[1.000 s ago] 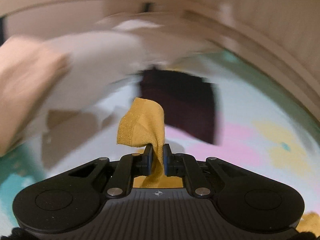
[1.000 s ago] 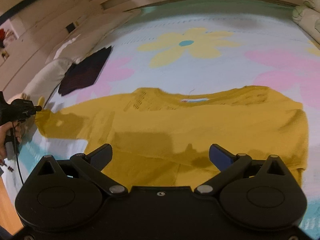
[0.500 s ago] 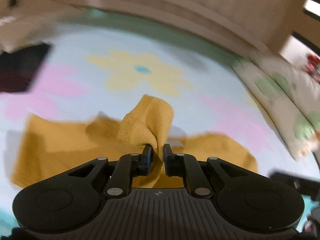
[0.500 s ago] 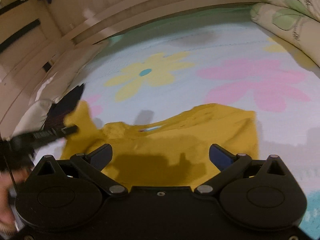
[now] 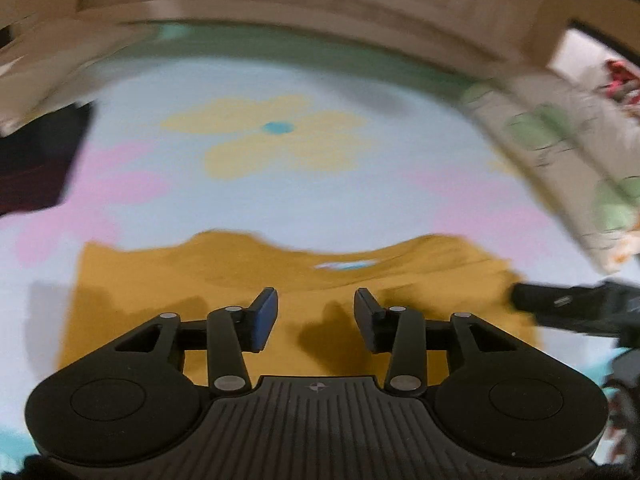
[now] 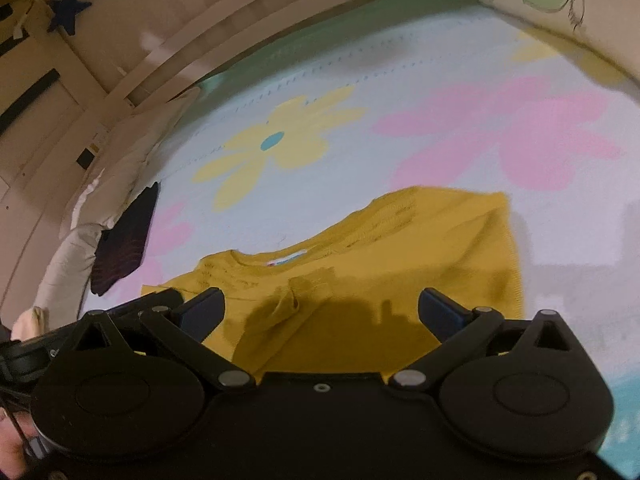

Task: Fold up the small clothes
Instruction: 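Lay the held sleeve across the sweater body and open the left gripper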

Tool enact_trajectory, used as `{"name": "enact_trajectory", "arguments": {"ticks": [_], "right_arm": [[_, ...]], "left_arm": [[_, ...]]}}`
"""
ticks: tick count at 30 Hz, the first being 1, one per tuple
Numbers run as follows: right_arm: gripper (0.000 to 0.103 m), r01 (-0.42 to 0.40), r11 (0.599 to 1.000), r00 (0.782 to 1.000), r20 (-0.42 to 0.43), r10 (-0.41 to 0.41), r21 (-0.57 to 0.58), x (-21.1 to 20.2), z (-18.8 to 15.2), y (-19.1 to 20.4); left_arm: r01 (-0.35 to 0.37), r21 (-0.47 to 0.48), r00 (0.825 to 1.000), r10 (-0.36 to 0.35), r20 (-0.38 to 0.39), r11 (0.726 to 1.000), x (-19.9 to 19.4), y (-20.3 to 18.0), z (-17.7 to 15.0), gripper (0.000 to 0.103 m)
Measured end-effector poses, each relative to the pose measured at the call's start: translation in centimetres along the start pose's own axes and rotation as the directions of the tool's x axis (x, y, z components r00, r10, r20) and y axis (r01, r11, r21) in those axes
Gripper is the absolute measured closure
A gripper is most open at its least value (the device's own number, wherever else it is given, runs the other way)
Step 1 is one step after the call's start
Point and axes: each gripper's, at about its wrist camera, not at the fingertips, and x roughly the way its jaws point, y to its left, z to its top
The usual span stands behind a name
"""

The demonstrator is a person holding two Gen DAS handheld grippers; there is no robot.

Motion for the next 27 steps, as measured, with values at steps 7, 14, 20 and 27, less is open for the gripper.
{"name": "enact_trajectory", "arguments": {"ticks": [7,14,20,27], "right_arm": [[0.0,-0.027,0.998,0.996,-0.088,0.031,0.05,3.5,0.1,1.2],[0.024,0.012,1.0,0.991,-0.134,-0.01,0.015,6.8,0.3,3.6],[0.055,0.088,0.996,0.979,-0.185,-0.089,-0.013,8.6,-0.4,4.4],[0.091,0.092,0.99,0.976,-0.189,-0.112,-0.111,5.7,-0.1,4.1]], "left_arm": [[-0.034,-0.039,0.986,0.027,-0.165,0.999,3.8,4.8,-1.8,0.062],[0.025,0.0,0.979,-0.024,-0.201,1.0,4.7,5.1,-2.0,0.062],[0.001,0.006,0.983,0.001,-0.184,1.0,4.0,6.1,-1.9,0.062],[-0.022,-0.048,0.99,0.015,-0.143,0.999,2.7,8.0,-1.2,0.061]]}}
